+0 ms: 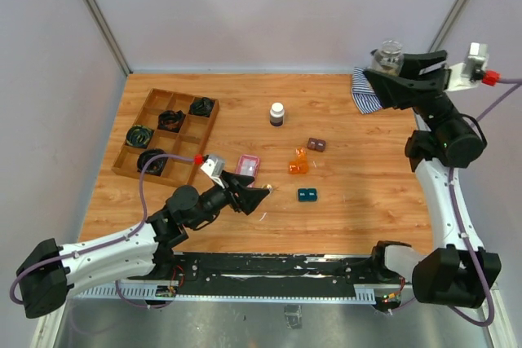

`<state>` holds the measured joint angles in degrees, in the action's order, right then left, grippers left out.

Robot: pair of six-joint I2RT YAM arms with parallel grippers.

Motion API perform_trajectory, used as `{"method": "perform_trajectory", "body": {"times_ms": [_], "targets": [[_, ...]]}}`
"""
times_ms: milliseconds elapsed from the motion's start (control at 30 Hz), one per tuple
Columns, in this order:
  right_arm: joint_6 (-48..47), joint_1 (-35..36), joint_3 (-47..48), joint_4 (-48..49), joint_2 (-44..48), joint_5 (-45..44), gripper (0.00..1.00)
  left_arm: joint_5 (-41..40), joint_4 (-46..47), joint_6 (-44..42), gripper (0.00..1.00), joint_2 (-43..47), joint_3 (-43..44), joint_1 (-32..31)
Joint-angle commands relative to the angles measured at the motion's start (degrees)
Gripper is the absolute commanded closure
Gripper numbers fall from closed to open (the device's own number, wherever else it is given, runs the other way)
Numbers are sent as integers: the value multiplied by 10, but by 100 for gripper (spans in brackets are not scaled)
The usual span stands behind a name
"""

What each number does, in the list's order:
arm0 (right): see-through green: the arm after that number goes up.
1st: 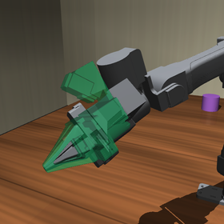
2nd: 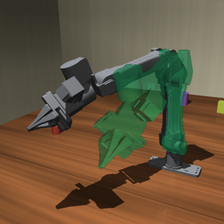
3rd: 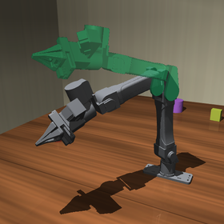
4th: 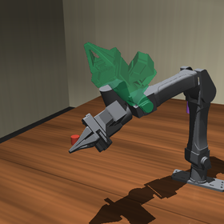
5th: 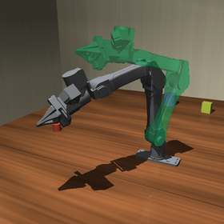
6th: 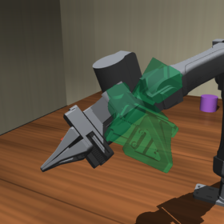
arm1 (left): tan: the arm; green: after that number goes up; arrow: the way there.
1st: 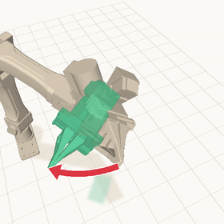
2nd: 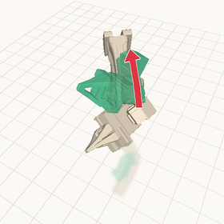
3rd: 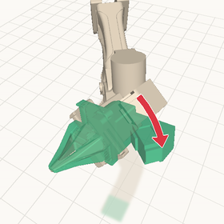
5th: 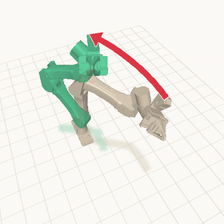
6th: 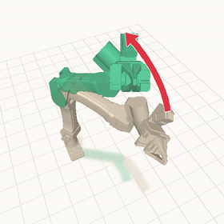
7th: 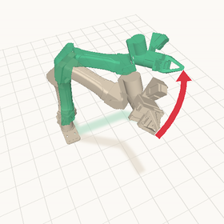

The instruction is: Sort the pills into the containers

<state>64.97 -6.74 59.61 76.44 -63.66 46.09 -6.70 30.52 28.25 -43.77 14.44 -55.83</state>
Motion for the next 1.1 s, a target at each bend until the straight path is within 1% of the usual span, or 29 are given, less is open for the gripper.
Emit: {"method": "perform_trajectory", "body": {"times_ms": [0,33,67,100,133,167,200,267,333,367,500,600,633,800,933,1067], "targets": [[-74,33,-36,-5,30,13,99,15,31,-20,20,-10,11,2],[-107,15,-41,-59,40,-26,99,17,34,-21,20,-14,13,2],[-85,-4,-39,-52,29,-31,99,19,37,-20,20,-18,14,2],[-32,-8,-47,20,13,-19,99,22,39,-19,20,-20,15,3],[23,5,-53,120,-12,29,99,26,40,-21,20,-22,17,2],[46,31,-47,140,-17,67,99,30,39,-25,20,-23,19,3],[18,48,-49,135,-12,125,99,32,39,-27,20,-22,19,2],[-93,54,-124,63,15,102,99,33,40,-36,20,-21,18,2],[-169,59,-161,15,24,135,99,31,41,-41,19,-21,14,2],[-184,62,-177,18,19,170,99,32,44,-42,19,-19,9,2],[-203,68,-228,100,-34,327,99,37,48,-44,19,-6,-10,3],[-238,67,-245,102,-87,417,99,33,58,-49,17,6,-27,3],[-244,66,-253,109,-105,433,99,32,63,-51,17,8,-33,3],[-277,61,-257,118,-175,459,99,29,91,-54,17,10,-56,3],[-273,58,-238,119,-215,455,100,31,92,-61,17,9,-60,3],[-252,46,-219,119,-234,447,99,29,92,-65,17,11,-63,3]]}}
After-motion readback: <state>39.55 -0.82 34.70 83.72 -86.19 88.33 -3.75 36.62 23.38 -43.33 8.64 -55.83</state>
